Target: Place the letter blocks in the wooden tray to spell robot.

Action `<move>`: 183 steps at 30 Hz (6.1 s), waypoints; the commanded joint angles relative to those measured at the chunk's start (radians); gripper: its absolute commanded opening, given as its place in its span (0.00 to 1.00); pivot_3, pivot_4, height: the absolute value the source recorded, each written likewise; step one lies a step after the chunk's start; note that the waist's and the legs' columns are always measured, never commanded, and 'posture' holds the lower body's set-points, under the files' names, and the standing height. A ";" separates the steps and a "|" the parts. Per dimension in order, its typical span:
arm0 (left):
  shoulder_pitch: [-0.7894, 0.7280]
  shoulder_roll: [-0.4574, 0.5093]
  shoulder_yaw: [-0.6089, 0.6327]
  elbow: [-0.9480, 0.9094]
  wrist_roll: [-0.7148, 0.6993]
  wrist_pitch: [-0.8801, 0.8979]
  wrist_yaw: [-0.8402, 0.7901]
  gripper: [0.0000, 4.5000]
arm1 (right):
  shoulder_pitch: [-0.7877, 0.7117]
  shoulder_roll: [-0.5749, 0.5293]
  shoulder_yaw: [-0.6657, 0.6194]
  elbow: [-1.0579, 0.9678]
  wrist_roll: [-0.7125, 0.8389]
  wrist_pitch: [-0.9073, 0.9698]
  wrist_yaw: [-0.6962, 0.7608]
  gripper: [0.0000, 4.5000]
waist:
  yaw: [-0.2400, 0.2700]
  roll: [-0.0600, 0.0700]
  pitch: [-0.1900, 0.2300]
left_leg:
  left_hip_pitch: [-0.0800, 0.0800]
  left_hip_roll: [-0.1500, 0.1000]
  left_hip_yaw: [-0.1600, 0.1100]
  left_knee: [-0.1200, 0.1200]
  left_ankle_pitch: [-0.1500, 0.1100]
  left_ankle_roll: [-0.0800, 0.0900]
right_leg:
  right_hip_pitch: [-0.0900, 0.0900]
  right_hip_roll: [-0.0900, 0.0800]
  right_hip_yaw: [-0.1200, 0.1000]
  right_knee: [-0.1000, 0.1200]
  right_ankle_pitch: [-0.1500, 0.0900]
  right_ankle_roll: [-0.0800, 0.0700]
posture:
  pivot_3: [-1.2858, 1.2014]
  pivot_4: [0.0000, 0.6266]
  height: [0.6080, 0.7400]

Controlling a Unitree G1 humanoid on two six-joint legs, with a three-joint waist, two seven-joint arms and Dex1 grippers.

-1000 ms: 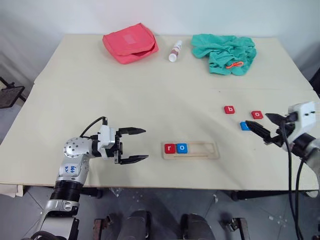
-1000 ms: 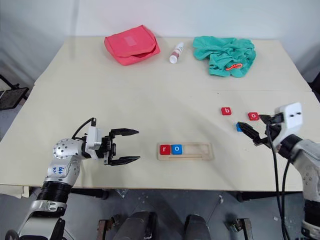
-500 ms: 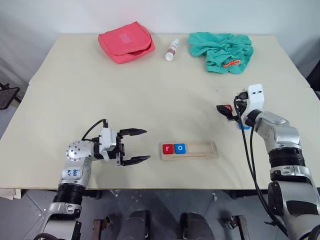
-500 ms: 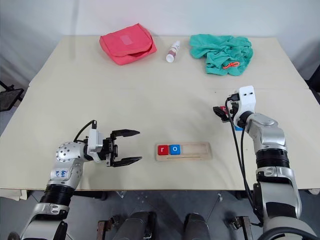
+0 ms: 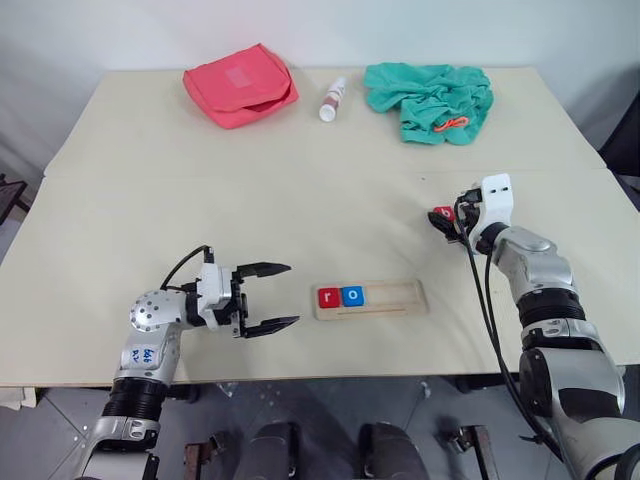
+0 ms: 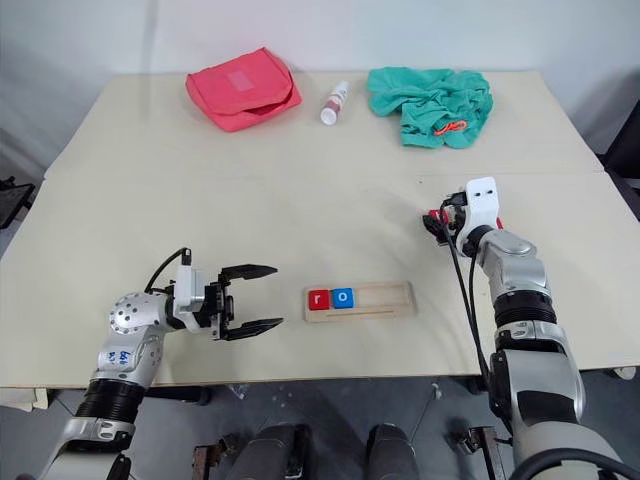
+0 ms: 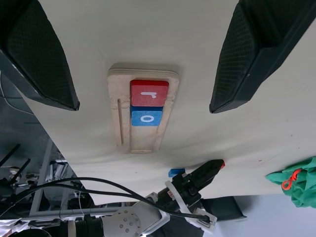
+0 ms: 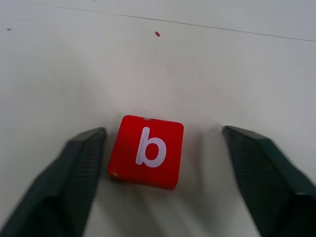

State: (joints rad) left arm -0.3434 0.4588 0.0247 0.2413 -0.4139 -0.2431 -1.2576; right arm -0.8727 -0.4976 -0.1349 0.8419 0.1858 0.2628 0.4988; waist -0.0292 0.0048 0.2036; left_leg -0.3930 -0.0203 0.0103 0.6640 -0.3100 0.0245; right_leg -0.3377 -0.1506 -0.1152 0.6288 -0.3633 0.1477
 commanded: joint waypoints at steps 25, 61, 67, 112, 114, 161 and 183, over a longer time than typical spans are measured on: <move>-0.038 0.067 0.068 0.167 -0.066 -0.075 -0.224 1.00 | 0.835 0.128 -0.244 -1.470 0.233 0.608 -0.325 0.32 | 0.035 -0.002 -0.002 | -0.002 -0.001 0.001 0.002 0.003 -0.001 | -0.003 0.001 0.006 0.001 0.000 0.000 | 0.52 0.24 1.00; -0.037 0.014 0.067 0.122 -0.063 -0.089 -0.174 1.00 | 0.801 -0.512 -0.073 -1.014 0.105 0.130 0.430 0.99 | 0.028 -0.005 -0.004 | 0.001 -0.002 0.006 0.000 0.003 0.001 | -0.001 -0.001 0.008 -0.001 0.000 0.000 | 0.52 0.24 1.00; 0.015 0.009 0.070 0.053 -0.068 -0.084 -0.144 1.00 | 0.618 -0.581 0.057 -0.760 0.021 -0.032 0.601 0.99 | 0.029 -0.006 -0.004 | 0.001 -0.001 0.006 0.000 0.003 0.001 | -0.001 0.000 0.007 -0.001 0.000 0.000 | 0.52 0.24 1.00; 0.060 0.051 0.086 0.036 -0.072 -0.079 -0.146 1.00 | 0.139 -0.318 0.432 -0.972 -0.100 0.396 0.738 0.33 | 0.030 -0.005 -0.004 | -0.005 -0.001 0.001 0.005 0.002 0.000 | -0.003 0.000 0.005 -0.001 0.000 0.000 | 0.52 0.24 1.00; 0.052 0.056 0.086 0.052 -0.066 -0.088 -0.160 1.00 | 0.129 -0.306 0.445 -0.969 -0.102 0.407 0.731 0.33 | 0.027 -0.005 -0.004 | -0.005 -0.001 0.001 0.004 0.002 0.000 | -0.004 0.000 0.005 -0.001 0.000 0.000 | 0.52 0.24 1.00; 0.012 0.033 0.079 0.082 -0.056 -0.113 -0.140 1.00 | 0.361 -0.383 0.324 -1.095 0.046 0.450 0.656 0.96 | 0.027 -0.006 -0.004 | -0.007 -0.001 -0.001 0.005 0.002 0.000 | -0.005 0.000 0.002 -0.001 0.000 0.000 | 0.52 0.24 1.00; 0.052 0.047 0.088 0.040 -0.060 -0.108 -0.110 1.00 | 0.315 -0.328 0.411 -0.991 0.025 0.421 0.619 0.01 | 0.028 -0.006 -0.004 | -0.008 -0.001 -0.002 0.006 0.002 0.000 | -0.004 0.000 0.001 0.000 0.000 0.000 | 0.52 0.24 1.00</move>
State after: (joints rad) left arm -0.3019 0.4914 0.0991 0.3186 -0.4641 -0.3455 -1.3723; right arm -0.5457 -0.8295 0.2722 -0.1488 0.2213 0.6969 1.1217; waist -0.0016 -0.0011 0.1996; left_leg -0.4005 -0.0214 0.0086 0.6704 -0.3081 0.0245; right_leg -0.3421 -0.1508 -0.1139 0.6283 -0.3632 0.1477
